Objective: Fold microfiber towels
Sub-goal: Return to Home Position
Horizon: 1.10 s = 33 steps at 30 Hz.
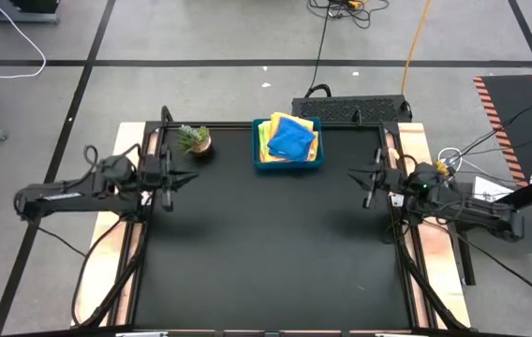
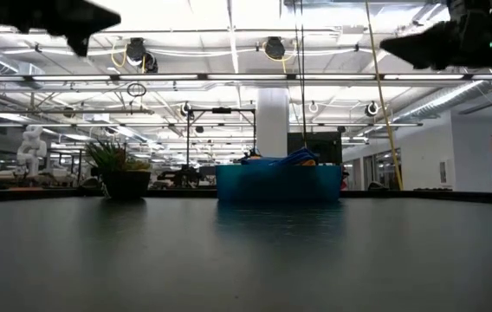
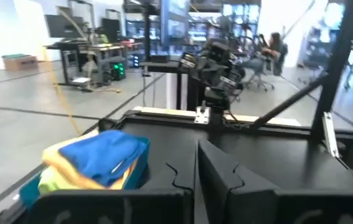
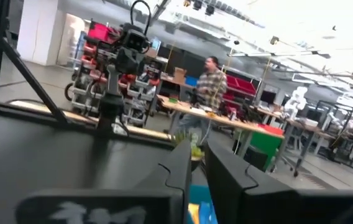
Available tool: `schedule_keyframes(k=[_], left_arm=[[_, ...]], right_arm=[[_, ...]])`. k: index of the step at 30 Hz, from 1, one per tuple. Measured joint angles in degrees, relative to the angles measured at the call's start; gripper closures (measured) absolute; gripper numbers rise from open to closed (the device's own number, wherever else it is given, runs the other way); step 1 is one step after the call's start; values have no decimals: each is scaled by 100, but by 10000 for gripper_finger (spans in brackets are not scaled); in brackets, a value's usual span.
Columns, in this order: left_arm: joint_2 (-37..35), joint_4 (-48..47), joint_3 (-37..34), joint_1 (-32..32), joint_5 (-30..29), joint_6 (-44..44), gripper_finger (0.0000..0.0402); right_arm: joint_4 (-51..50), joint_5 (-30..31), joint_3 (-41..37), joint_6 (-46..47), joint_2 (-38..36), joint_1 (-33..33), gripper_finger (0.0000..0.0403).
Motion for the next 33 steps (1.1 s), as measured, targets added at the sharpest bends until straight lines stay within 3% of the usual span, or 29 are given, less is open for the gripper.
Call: schedule_keyframes(k=[8,15,23,30,33], left_arm=[[-1172,481,-1409,-295,-257,-212,382],[-2048,98,-1663,-546,-217,-163,395],[-2052,-545,-1590,-771,-333,9,394],[-2052,-212,-2115,-792,-318,-70,393],[-1987,147,-2240,-808,21,-76,398]], right_arm=[[928,105,-938,7,-131,39,381],[748,-148,-905,156,-252,46,386],[107,-166,-914,130,-825,44,386],[-912,-164,-921,241,-1098,44,386],[-1130,-158,-924,304,-1098,44,386]])
